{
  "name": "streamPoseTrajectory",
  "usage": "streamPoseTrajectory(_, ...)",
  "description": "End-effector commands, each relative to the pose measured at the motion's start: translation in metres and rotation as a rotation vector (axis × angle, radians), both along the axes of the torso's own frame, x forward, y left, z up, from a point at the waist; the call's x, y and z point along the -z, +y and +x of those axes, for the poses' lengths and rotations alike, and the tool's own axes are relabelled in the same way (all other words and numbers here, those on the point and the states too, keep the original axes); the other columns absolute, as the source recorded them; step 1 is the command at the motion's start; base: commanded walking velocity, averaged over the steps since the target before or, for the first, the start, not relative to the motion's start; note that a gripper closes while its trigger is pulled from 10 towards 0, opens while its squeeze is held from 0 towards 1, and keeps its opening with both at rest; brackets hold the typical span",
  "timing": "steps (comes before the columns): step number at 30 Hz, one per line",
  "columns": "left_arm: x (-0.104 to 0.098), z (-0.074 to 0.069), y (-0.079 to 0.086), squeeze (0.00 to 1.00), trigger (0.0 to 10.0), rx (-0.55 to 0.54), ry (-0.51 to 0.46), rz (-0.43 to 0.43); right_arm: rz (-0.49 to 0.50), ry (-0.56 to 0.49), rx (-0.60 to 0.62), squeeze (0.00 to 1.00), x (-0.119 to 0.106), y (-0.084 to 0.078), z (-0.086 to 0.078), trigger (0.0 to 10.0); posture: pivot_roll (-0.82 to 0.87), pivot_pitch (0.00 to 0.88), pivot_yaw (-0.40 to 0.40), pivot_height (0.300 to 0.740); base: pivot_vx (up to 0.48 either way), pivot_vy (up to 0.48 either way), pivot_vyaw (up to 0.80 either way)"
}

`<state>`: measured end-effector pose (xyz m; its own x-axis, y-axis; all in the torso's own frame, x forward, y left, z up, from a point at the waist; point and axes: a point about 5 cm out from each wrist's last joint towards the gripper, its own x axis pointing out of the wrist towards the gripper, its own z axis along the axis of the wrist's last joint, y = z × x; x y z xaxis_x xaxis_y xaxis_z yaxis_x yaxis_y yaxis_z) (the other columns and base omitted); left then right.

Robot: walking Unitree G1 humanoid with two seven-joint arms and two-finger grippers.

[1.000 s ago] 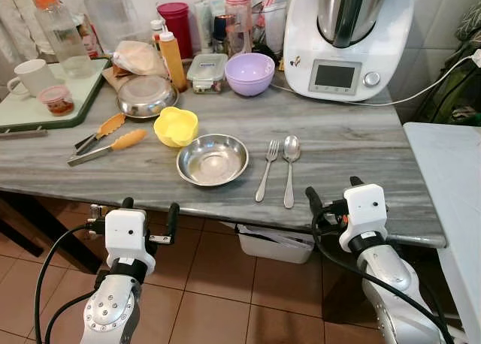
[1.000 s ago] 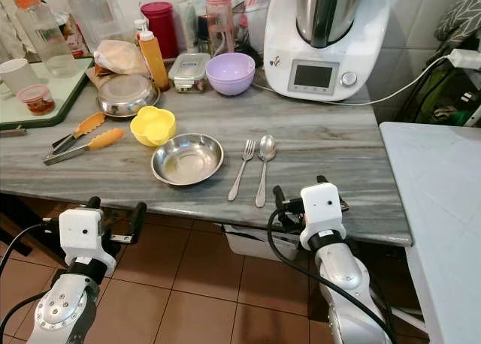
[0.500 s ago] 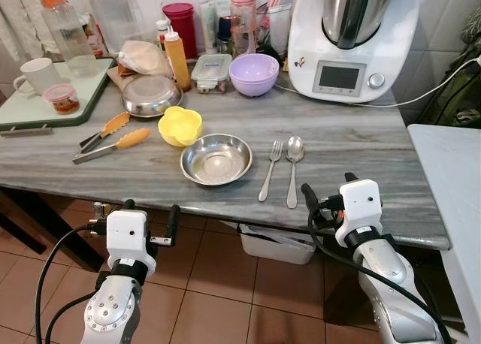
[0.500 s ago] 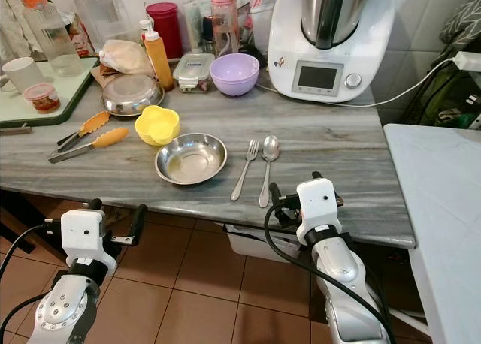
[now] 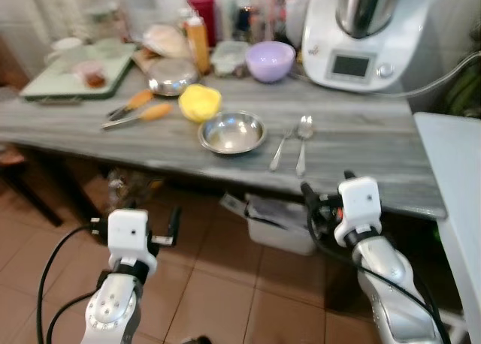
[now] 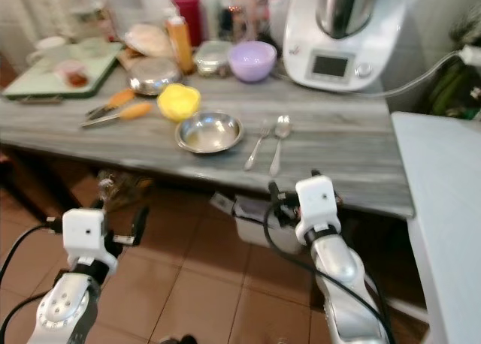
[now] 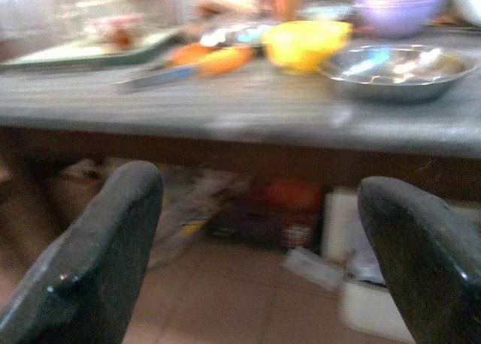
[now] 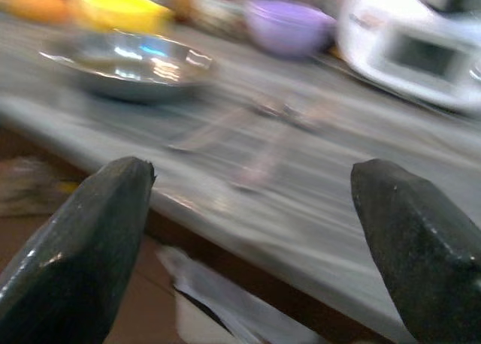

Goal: Setting the table

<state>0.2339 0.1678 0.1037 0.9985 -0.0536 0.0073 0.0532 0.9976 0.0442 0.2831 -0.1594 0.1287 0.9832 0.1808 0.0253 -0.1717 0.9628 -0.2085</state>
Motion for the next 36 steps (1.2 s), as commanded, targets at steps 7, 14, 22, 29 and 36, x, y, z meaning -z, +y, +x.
streamPoseTrajectory(7,0.0087,-0.0029,0.0040,0.00,10.0,-0.007,0.048,0.013,0.009,0.007,-0.009,0.00,0.0036,0.0039,-0.0029,10.0,-0.16,0.058,0.061,0.740,-0.386,0.000,0.00)
streamPoseTrajectory(14,0.0081,-0.0023,0.0036,0.00,10.0,-0.002,0.050,0.019,0.009,0.002,-0.007,0.00,0.0024,0.0051,-0.0010,10.0,-0.16,0.063,0.065,0.740,-0.403,0.000,0.00)
streamPoseTrajectory(22,0.0086,-0.0017,0.0029,0.00,10.0,0.002,0.048,0.031,0.008,0.002,-0.008,0.00,0.0028,0.0056,0.0000,10.0,-0.16,0.061,0.066,0.740,-0.376,0.000,0.00)
streamPoseTrajectory(29,0.0083,-0.0021,0.0013,0.00,10.0,0.006,0.047,0.035,0.006,0.002,-0.008,0.00,0.0028,0.0057,0.0000,10.0,-0.16,0.065,0.065,0.740,-0.042,0.000,0.00)
streamPoseTrajectory(36,0.0071,-0.0033,0.0003,0.00,10.0,0.037,0.047,0.006,0.005,0.009,-0.003,0.00,0.0043,0.0061,-0.0002,10.0,-0.16,0.066,0.067,0.740,0.000,0.000,0.00)
